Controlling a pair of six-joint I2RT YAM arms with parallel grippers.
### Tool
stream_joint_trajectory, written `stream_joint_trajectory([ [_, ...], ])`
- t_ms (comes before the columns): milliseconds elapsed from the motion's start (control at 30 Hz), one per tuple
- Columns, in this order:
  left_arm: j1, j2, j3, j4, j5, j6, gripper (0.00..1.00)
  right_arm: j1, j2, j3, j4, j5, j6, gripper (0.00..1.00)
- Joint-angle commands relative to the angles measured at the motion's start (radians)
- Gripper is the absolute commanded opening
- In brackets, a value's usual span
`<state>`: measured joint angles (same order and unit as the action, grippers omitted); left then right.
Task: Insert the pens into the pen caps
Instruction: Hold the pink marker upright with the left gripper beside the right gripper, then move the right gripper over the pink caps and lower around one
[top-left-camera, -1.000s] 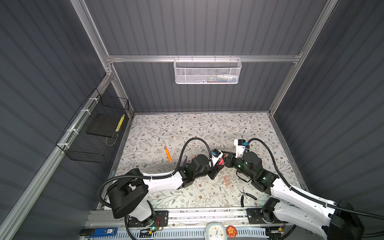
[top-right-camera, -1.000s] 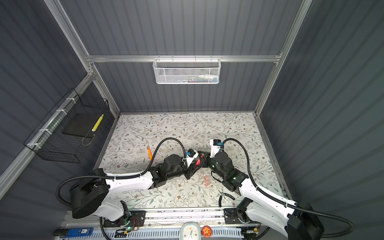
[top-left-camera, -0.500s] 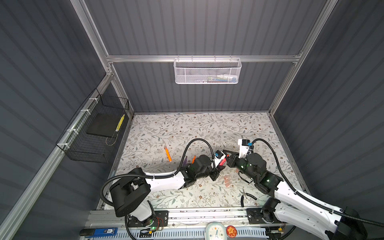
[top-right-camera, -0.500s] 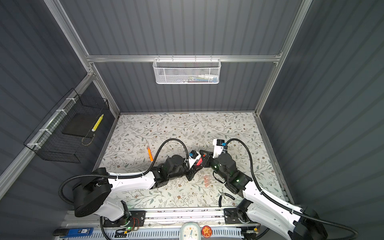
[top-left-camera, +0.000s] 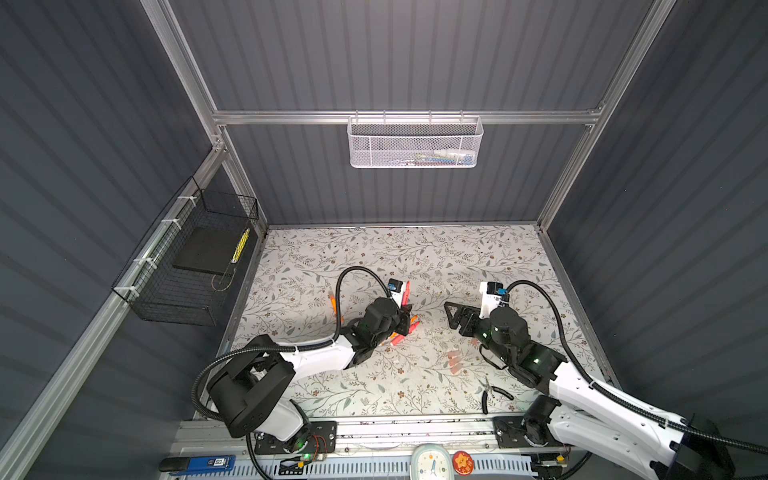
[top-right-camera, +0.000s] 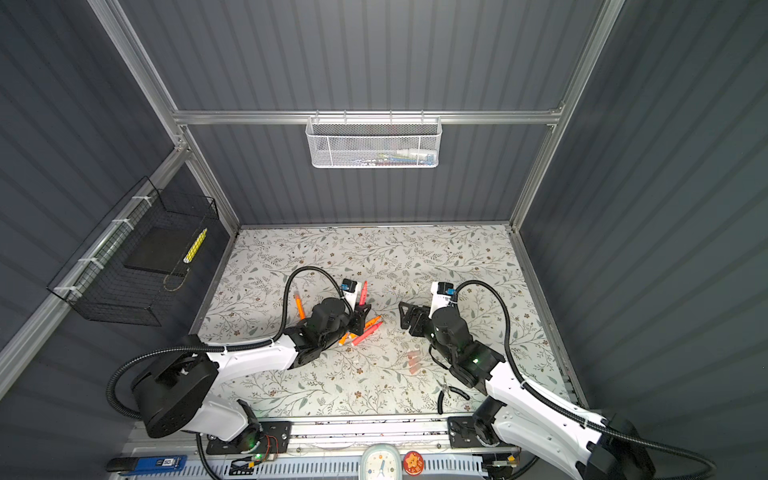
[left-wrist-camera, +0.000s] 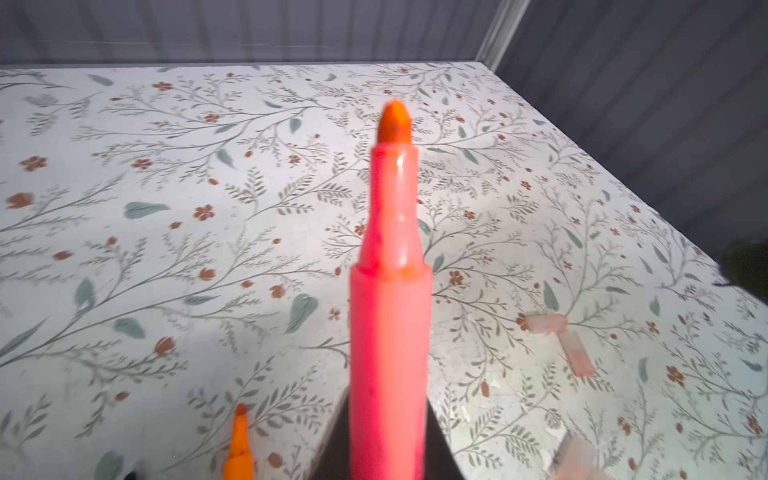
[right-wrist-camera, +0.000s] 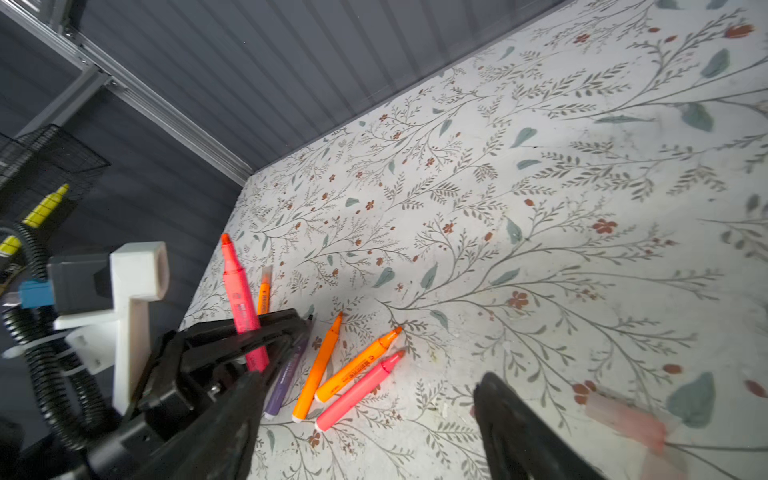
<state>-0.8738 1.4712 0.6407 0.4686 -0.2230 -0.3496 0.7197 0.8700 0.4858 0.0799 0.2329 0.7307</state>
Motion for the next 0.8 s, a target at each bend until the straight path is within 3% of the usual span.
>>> stream_joint_trajectory([
  [0, -0.011, -0.038, -0.026, 0.068, -0.072, -0.026, 0.00, -0.009, 0.004, 0.072, -0.121, 0.101, -0.005, 0.76],
  [133, -0.011, -0.039, -0.024, 0.076, -0.007, 0.006, 0.00, -0.028, 0.023, 0.126, -0.301, 0.142, 0.000, 0.72],
  [333, -0.010, -0.038, -0.018, 0.076, 0.020, 0.015, 0.00, -0.072, 0.039, 0.141, -0.483, 0.017, -0.032, 0.68],
  [567, -0.011, -0.026, -0.006, 0.067, 0.039, 0.017, 0.00, -0.084, 0.126, 0.111, -0.517, -0.084, -0.043, 0.57],
  [767, -0.011, -0.026, -0.004, 0.068, 0.051, 0.020, 0.00, -0.119, 0.287, 0.112, -0.493, -0.115, -0.066, 0.50],
])
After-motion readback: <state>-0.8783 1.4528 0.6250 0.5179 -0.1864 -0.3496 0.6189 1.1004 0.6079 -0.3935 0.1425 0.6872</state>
